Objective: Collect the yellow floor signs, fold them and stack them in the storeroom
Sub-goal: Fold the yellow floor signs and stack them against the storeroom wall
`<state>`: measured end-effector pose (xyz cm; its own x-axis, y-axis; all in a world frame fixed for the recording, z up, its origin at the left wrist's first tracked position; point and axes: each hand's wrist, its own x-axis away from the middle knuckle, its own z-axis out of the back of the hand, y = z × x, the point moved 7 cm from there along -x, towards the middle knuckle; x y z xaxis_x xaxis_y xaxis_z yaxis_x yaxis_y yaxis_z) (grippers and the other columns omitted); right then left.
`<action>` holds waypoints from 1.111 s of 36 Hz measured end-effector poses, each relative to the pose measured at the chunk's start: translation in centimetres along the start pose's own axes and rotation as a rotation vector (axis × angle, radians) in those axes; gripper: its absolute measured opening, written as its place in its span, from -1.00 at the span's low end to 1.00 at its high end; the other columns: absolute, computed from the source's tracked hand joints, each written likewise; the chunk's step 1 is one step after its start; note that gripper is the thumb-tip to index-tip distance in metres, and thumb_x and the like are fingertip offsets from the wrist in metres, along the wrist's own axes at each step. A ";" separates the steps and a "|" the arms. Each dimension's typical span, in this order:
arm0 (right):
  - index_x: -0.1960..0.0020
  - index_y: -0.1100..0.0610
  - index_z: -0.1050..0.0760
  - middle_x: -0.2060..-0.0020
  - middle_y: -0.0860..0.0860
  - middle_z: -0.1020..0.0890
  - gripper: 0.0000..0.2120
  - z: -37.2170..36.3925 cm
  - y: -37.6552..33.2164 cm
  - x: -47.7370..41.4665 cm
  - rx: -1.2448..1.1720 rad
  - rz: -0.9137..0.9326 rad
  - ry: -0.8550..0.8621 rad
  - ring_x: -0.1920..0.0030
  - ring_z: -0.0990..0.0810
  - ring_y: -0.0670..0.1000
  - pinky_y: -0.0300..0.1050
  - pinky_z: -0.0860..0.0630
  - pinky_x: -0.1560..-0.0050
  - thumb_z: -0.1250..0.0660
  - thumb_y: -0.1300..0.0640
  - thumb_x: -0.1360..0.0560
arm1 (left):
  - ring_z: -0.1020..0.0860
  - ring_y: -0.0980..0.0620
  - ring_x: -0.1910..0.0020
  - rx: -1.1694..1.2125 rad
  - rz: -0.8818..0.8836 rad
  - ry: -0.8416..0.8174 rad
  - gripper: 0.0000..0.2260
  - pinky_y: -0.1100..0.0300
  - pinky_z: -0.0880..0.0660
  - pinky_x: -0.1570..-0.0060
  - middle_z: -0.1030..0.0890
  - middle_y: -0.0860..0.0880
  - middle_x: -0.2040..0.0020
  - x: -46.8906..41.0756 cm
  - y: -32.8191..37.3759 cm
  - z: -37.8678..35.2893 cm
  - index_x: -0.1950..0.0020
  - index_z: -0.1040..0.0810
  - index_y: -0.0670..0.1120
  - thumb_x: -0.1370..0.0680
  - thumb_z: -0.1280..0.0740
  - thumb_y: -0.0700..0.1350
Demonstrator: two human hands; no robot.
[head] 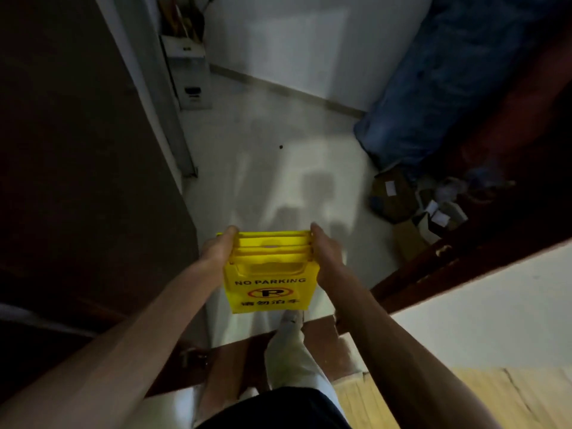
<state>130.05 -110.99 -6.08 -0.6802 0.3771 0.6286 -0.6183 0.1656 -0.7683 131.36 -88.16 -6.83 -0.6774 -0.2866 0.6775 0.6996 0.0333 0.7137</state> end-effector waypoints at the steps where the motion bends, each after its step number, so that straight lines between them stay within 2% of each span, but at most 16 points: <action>1: -0.24 0.26 -0.52 -0.17 0.21 -0.61 -0.26 -0.7 -0.5 -1.5 -0.008 0.001 -0.019 -0.13 -0.61 0.23 0.24 -0.53 -0.23 -0.32 -0.29 -0.29 | -0.58 -0.15 0.06 0.010 0.003 -0.003 -0.64 0.06 -0.53 0.02 -0.57 -0.20 -0.03 -0.8 0.7 -0.4 -0.19 -0.52 -0.18 -0.53 -0.30 0.05; 4: -0.03 0.20 -0.56 -0.10 0.22 -0.64 -0.46 -2.3 -2.5 -5.3 0.015 -0.012 -0.081 -0.09 -0.63 0.24 0.26 -0.53 -0.22 -0.31 -0.24 -0.31 | -0.50 -0.07 0.30 0.051 0.028 0.000 -0.75 0.18 -0.44 0.33 -0.54 -0.13 0.17 -3.0 3.0 -1.9 -0.09 -0.49 -0.14 -0.54 -0.29 0.01; 7: 0.08 0.17 -0.55 -0.04 0.20 -0.65 -0.58 -3.0 -5.0 -9.3 0.018 -0.036 -0.107 -0.10 -0.63 0.25 0.24 -0.54 -0.21 -0.29 -0.20 -0.38 | -0.47 -0.05 0.36 0.052 0.057 0.024 -0.78 0.19 -0.43 0.31 -0.49 -0.09 0.28 -5.7 5.8 -4.1 -0.02 -0.51 -0.16 -0.51 -0.30 -0.02; 11: 0.15 0.17 -0.52 -0.03 0.18 -0.64 -0.51 -2.8 -7.7 -15.0 -0.020 -0.082 -0.096 -0.09 -0.62 0.22 0.25 -0.52 -0.23 -0.27 -0.24 -0.21 | -0.48 -0.04 0.37 0.016 0.067 0.013 -0.80 0.21 -0.42 0.36 -0.50 -0.09 0.29 -9.0 9.7 -8.3 0.22 -0.47 -0.12 -0.52 -0.30 -0.02; 14: 0.03 0.19 -0.55 -0.08 0.15 -0.64 -0.40 -1.8 -9.4 -19.1 -0.048 -0.112 -0.081 -0.11 -0.62 0.21 0.25 -0.52 -0.24 -0.28 -0.29 -0.20 | -0.48 -0.05 0.38 -0.028 0.067 0.000 -0.80 0.20 -0.44 0.32 -0.50 -0.10 0.27 -11.0 12.7 -11.7 0.27 -0.46 -0.08 -0.49 -0.32 0.00; 15: -0.05 0.20 -0.57 -0.11 0.17 -0.64 -0.32 -1.3 -10.3 -20.4 -0.060 -0.111 -0.064 -0.11 -0.62 0.22 0.24 -0.52 -0.24 -0.28 -0.31 -0.18 | -0.49 -0.06 0.37 -0.035 0.061 -0.012 -0.80 0.18 -0.47 0.28 -0.51 -0.11 0.26 -12.1 13.8 -13.0 0.27 -0.46 -0.07 -0.46 -0.33 0.01; 17: -0.15 0.22 -0.55 -0.11 0.18 -0.64 -0.30 -0.5 -11.8 -22.2 -0.090 -0.110 -0.049 -0.10 -0.62 0.22 0.23 -0.53 -0.23 -0.27 -0.29 -0.23 | -0.53 -0.08 0.33 -0.060 0.058 -0.048 -0.78 0.13 -0.52 0.20 -0.56 -0.14 0.19 -14.2 15.2 -15.3 0.26 -0.49 -0.06 -0.41 -0.34 0.08; 19: -0.23 0.24 -0.52 -0.13 0.18 -0.63 -0.31 0.5 -13.3 -23.5 -0.119 -0.125 -0.027 -0.11 -0.61 0.22 0.22 -0.53 -0.23 -0.26 -0.25 -0.31 | -0.52 -0.07 0.32 -0.102 0.045 -0.068 -0.78 0.17 -0.49 0.26 -0.56 -0.13 0.19 -15.1 16.9 -17.8 0.24 -0.49 -0.06 -0.45 -0.33 0.08; 21: -0.24 0.23 -0.51 -0.15 0.17 -0.62 -0.27 1.4 -14.3 -24.6 -0.128 -0.138 -0.002 -0.13 -0.61 0.22 0.21 -0.52 -0.25 -0.25 -0.28 -0.29 | -0.49 -0.04 0.35 -0.133 -0.002 -0.069 -0.79 0.20 -0.42 0.35 -0.53 -0.10 0.27 -15.7 18.8 -20.0 0.26 -0.48 -0.07 -0.50 -0.31 0.03; 26: 0.01 0.14 -0.50 -0.05 0.11 -0.61 -0.61 4.4 -17.3 -26.5 -0.160 -0.132 0.094 -0.11 -0.59 0.18 0.14 -0.52 -0.23 -0.23 -0.20 -0.52 | -0.47 -0.02 0.34 -0.214 -0.066 -0.157 -0.79 0.20 -0.38 0.33 -0.52 -0.07 0.28 -17.7 22.7 -25.9 0.24 -0.48 -0.08 -0.51 -0.30 0.01; 29: 0.21 0.07 -0.44 0.02 0.07 -0.56 -0.66 6.1 -18.1 -28.0 -0.176 -0.130 0.184 -0.12 -0.57 0.18 0.15 -0.49 -0.25 -0.20 -0.18 -0.54 | -0.48 -0.01 0.30 -0.276 -0.097 -0.214 -0.80 0.19 -0.39 0.31 -0.53 -0.08 0.22 -18.4 24.6 -29.3 0.16 -0.50 -0.11 -0.51 -0.29 0.03; 31: 0.25 0.04 -0.42 0.02 0.07 -0.54 -0.66 7.2 -18.9 -29.0 -0.193 -0.128 0.236 -0.14 -0.56 0.19 0.16 -0.47 -0.27 -0.17 -0.19 -0.54 | -0.49 -0.01 0.27 -0.312 -0.106 -0.268 -0.75 0.19 -0.37 0.32 -0.53 -0.08 0.18 -19.0 25.8 -31.8 0.02 -0.51 -0.14 -0.50 -0.30 0.04; 33: 0.17 0.08 -0.49 0.00 0.08 -0.55 -0.63 8.4 -18.9 -30.3 -0.226 -0.145 0.293 -0.14 -0.56 0.19 0.12 -0.49 -0.23 -0.18 -0.21 -0.51 | -0.49 0.00 0.27 -0.356 -0.106 -0.327 -0.74 0.19 -0.36 0.33 -0.53 -0.07 0.18 -19.6 26.9 -34.4 0.01 -0.50 -0.15 -0.51 -0.30 0.05; 36: -0.11 0.19 -0.56 -0.09 0.13 -0.60 -0.40 10.0 -19.2 -31.8 -0.315 -0.191 0.395 -0.11 -0.58 0.19 0.09 -0.51 -0.18 -0.21 -0.29 -0.39 | -0.50 -0.01 0.27 -0.419 -0.122 -0.437 -0.78 0.20 -0.38 0.32 -0.54 -0.08 0.18 -20.4 28.6 -38.6 0.08 -0.51 -0.12 -0.52 -0.30 0.04; 38: -0.20 0.23 -0.55 -0.11 0.16 -0.59 -0.42 11.2 -19.6 -32.8 -0.332 -0.201 0.473 -0.10 -0.56 0.15 0.07 -0.47 -0.18 -0.23 -0.23 -0.48 | -0.49 -0.01 0.30 -0.470 -0.137 -0.501 -0.80 0.20 -0.39 0.32 -0.54 -0.09 0.21 -21.0 29.8 -41.5 0.13 -0.51 -0.12 -0.53 -0.29 0.02; 40: -0.26 0.26 -0.52 -0.14 0.19 -0.56 -0.48 12.3 -20.1 -33.5 -0.356 -0.227 0.562 -0.17 -0.54 0.18 0.03 -0.43 -0.19 -0.21 -0.15 -0.57 | -0.47 0.00 0.33 -0.552 -0.155 -0.571 -0.80 0.20 -0.37 0.35 -0.53 -0.10 0.24 -21.7 31.0 -44.6 0.19 -0.50 -0.11 -0.54 -0.28 -0.01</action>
<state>160.41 -138.21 -10.26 -0.1839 0.6959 0.6942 -0.4889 0.5479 -0.6788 177.89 -123.58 -7.37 -0.6826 0.2892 0.6711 0.4987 -0.4870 0.7171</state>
